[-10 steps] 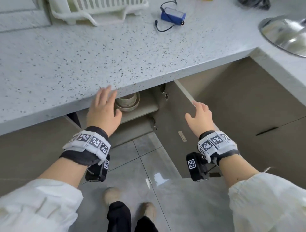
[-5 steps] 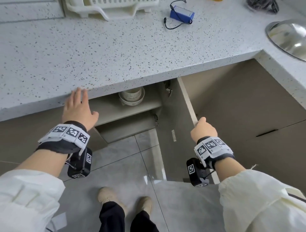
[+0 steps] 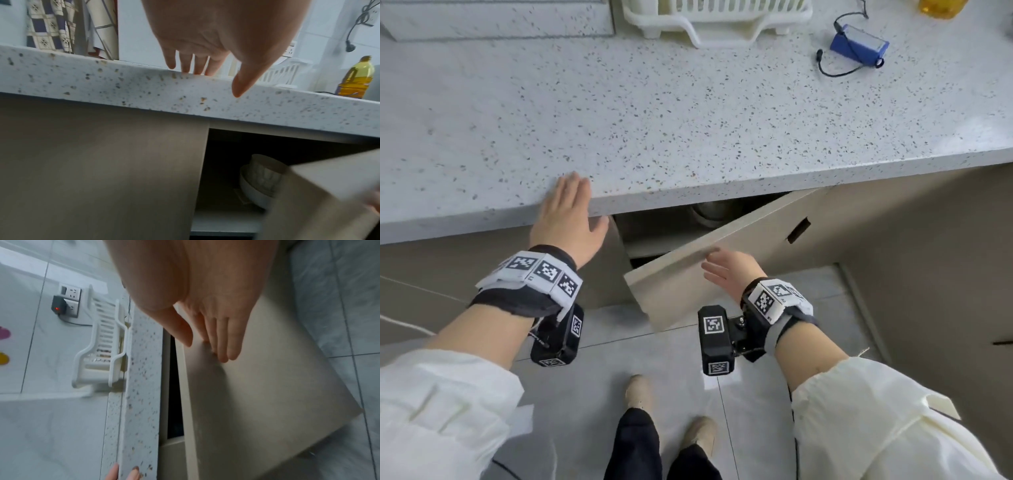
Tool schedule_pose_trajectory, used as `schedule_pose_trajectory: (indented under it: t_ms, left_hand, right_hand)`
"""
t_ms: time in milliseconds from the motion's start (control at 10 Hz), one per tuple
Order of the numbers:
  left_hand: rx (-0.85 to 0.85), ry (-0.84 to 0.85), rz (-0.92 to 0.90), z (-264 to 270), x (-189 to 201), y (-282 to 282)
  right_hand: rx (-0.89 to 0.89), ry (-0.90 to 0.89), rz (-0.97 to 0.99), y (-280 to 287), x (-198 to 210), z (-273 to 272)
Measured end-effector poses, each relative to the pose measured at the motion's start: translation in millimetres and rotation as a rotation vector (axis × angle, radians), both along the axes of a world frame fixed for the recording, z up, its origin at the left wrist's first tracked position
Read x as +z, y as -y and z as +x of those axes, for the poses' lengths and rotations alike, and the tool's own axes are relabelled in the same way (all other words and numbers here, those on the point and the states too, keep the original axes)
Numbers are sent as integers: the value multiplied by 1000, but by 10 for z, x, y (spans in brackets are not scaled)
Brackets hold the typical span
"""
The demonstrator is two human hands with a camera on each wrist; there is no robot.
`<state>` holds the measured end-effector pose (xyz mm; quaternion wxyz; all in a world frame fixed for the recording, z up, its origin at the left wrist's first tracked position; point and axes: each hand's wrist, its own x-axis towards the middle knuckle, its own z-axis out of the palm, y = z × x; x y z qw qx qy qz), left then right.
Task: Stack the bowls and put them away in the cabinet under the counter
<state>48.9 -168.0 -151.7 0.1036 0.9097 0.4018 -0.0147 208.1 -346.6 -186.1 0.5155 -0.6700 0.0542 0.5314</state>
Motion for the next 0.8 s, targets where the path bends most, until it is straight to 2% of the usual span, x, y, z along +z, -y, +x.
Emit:
schedule_pose_trajectory:
  t_ms: [200,300,400,500,600,700,800]
  left_hand:
    - [7,-10,38,-130,-114,-298]
    - [-36,29,56,-145,-160,-406]
    - [-75,46,74,-164,-178,-466]
    - [-92,63,95,-166,-190,-482]
    - [-88,69,101,-172,-199,-479]
    - [-90,78,107,-162,-196,-473]
    - [-77,63,77,-156,-156,-476]
  right_hand:
    - [52,113,4,-615,-114,-26]
    - [-71,101,18,-824,-184,-24]
    - [-194,39,-47,-999,-327,-34]
    - [-209,-43,102,-1061,-318,-158]
    - [-267,-12,179,-1096,-292,-137]
    - [-188,15,184,-1009,-256,-117]
    - [-40,95,133,-785,-12,-103]
